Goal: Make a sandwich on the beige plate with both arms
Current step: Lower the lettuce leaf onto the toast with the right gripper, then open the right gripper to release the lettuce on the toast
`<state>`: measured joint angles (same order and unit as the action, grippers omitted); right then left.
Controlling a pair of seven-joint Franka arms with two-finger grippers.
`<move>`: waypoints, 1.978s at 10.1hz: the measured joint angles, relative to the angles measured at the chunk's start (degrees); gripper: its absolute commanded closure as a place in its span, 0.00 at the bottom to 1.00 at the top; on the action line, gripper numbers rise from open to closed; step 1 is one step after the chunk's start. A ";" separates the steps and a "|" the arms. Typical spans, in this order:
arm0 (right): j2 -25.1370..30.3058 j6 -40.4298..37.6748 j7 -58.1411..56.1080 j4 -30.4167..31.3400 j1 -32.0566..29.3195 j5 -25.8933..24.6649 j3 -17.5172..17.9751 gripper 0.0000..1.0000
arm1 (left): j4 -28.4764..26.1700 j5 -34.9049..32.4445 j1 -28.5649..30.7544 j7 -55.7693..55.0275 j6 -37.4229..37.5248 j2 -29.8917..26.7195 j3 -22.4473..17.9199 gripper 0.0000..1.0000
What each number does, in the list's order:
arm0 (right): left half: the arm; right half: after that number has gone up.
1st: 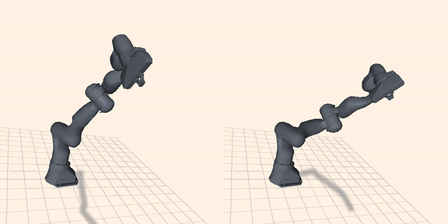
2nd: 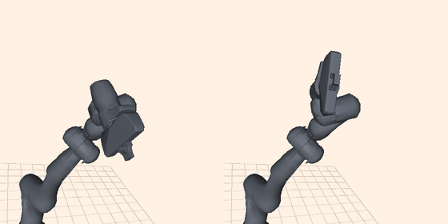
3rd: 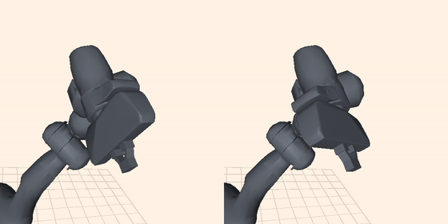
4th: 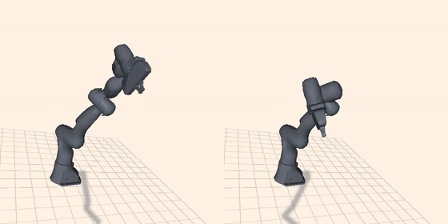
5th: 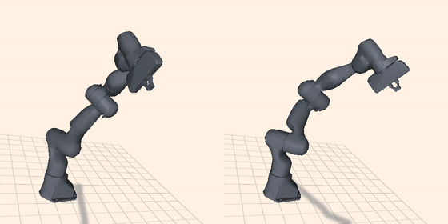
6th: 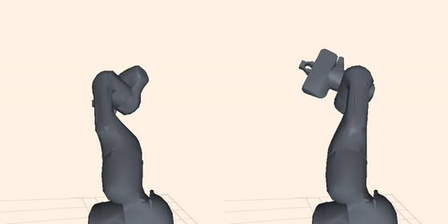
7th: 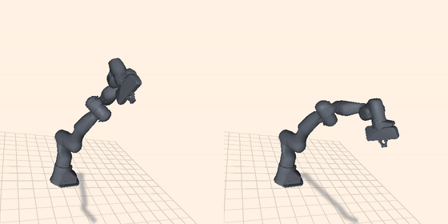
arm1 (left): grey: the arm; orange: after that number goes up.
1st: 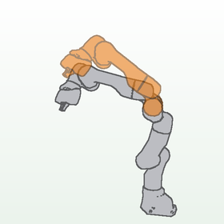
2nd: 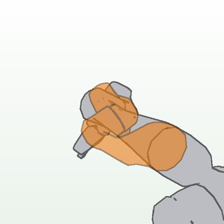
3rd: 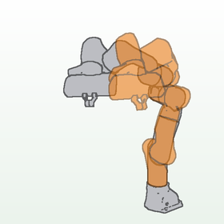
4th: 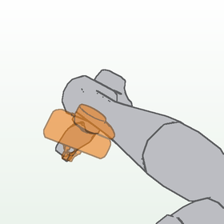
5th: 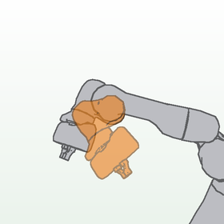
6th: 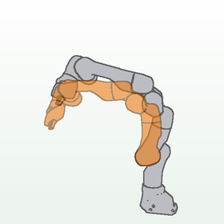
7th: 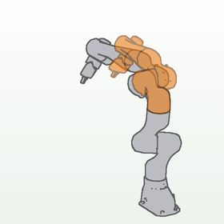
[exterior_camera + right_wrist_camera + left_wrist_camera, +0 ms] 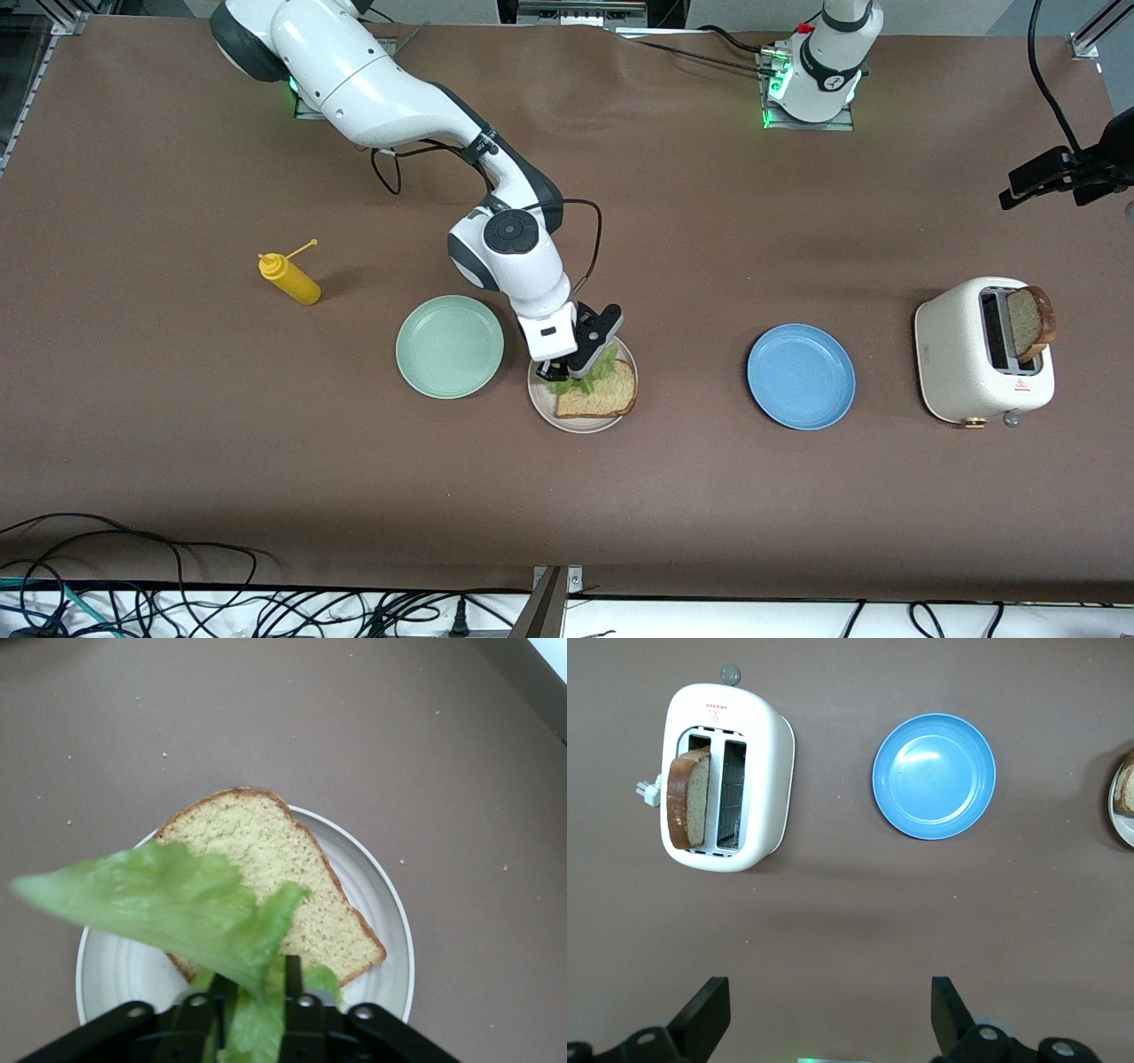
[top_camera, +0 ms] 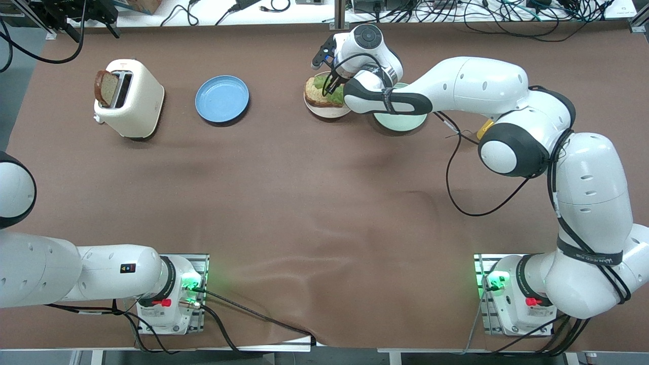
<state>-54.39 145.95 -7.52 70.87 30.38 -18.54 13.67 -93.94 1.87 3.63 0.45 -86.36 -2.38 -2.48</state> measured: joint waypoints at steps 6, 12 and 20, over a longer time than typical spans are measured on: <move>0.00 0.28 0.00 -0.61 -0.07 0.00 -0.31 0.19 | 0.00 0.00 0.02 0.00 0.00 0.00 0.00 0.00; -0.15 3.60 0.14 -1.19 -2.05 0.02 -0.72 0.15 | 0.00 0.00 0.02 0.00 0.00 0.00 0.00 0.00; -1.59 4.09 2.91 -1.12 -1.52 0.82 -0.49 0.00 | 0.00 0.00 0.02 0.00 0.00 0.00 0.00 0.00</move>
<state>-55.98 150.04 -4.61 69.75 28.86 -17.73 13.18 -93.94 1.87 3.65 0.45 -86.36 -2.38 -2.48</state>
